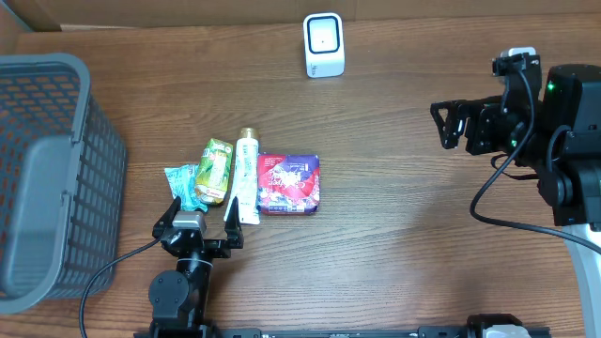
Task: Scan the item barcode
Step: 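Move the right gripper to the purple-pink liner pack and grasp it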
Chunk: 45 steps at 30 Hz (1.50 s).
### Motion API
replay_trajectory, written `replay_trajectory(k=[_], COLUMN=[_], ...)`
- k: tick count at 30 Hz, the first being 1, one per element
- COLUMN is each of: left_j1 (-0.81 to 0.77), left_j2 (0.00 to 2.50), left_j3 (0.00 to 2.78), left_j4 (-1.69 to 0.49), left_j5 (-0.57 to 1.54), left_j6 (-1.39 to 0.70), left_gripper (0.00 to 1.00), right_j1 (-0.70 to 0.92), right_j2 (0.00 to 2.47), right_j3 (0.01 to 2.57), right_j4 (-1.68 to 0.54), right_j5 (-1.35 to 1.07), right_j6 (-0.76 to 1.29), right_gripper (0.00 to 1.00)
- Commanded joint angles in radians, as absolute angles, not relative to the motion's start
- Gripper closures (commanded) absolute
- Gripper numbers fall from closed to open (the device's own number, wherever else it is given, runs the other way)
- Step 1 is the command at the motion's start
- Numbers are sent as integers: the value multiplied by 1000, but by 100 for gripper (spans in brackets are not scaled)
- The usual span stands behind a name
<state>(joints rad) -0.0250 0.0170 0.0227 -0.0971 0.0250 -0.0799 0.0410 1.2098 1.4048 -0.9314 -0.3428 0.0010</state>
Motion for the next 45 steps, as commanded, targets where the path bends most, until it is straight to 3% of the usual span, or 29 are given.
replay_trajectory(k=[1,11,14,24,33,45], left_j1=[-17,-17,-17,-17,-17,-17], left_j2=[4,4,4,4,4,4], left_j3=[13,13,13,13,13,13], left_j4=[-93,-93,-93,-93,-93,-93], left_j5=[18,18,18,18,18,18], left_j6=[-97,-97,-97,-97,-97,-97], left_gripper=[0,0,1,0,0,0], right_j1=[44,128,181,389,469,527], right_j2=[1203,1483,1587,1854,1952,2043], right_j3=[1433,1411,1411,1411,1407,1404], right_j4=[-912,-963,-951,-862,-762,-710], right_j5=[-429,-580,-579,-543,-541,-582], right_j6=[19,223,259,378,425,450], right_gripper=[0,1,12,21,23,39])
